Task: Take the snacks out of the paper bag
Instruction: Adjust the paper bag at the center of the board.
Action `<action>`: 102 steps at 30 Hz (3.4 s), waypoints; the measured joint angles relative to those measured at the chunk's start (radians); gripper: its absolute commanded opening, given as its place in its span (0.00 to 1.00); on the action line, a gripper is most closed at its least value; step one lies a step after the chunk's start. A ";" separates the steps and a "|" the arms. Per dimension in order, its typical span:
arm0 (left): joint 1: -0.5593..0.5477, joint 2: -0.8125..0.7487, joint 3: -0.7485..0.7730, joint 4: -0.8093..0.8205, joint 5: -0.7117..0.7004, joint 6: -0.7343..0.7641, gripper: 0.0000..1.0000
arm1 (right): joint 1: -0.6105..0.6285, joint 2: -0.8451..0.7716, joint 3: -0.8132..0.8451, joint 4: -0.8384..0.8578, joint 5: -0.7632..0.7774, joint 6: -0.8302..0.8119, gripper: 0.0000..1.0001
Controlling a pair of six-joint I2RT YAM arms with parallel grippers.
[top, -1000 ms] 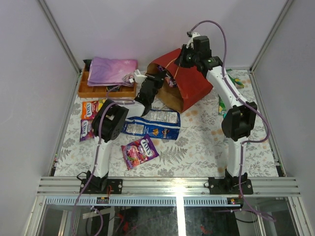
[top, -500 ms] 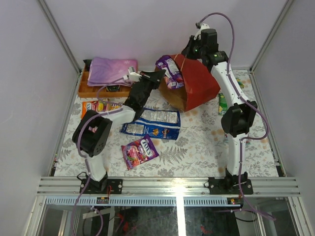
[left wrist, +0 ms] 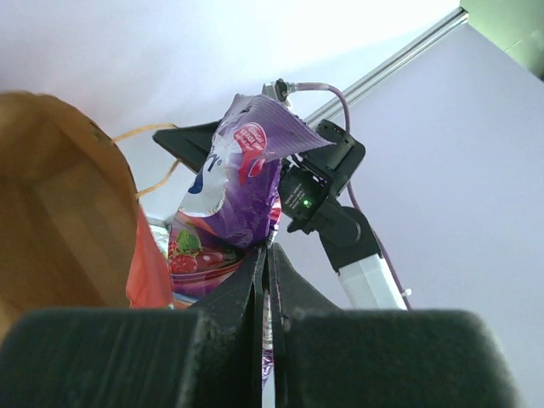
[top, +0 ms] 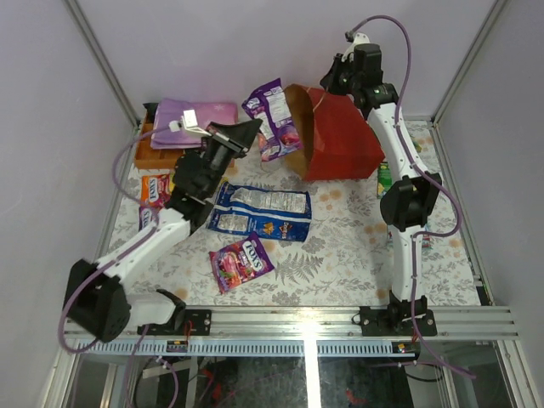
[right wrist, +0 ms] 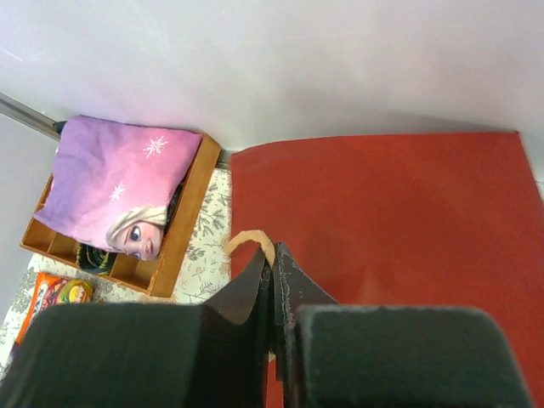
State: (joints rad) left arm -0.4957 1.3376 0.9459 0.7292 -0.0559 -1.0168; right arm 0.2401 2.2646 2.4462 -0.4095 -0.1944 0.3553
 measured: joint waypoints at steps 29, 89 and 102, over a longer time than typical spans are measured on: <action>0.156 -0.472 0.009 -0.445 -0.074 0.454 0.00 | -0.313 0.108 -0.209 0.198 -0.192 0.364 0.00; 0.381 0.161 0.320 -0.333 0.445 0.474 0.00 | -0.027 -0.262 -0.480 -0.046 0.179 0.005 0.54; 0.386 -0.122 0.241 -0.561 0.264 0.634 0.00 | 0.098 -0.219 -0.332 -0.086 0.285 0.025 0.00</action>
State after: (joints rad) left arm -0.1101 1.2156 1.1873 0.1680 0.2077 -0.3828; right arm 0.3382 2.0457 2.1143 -0.4953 0.0910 0.3801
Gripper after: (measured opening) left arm 0.003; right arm 0.028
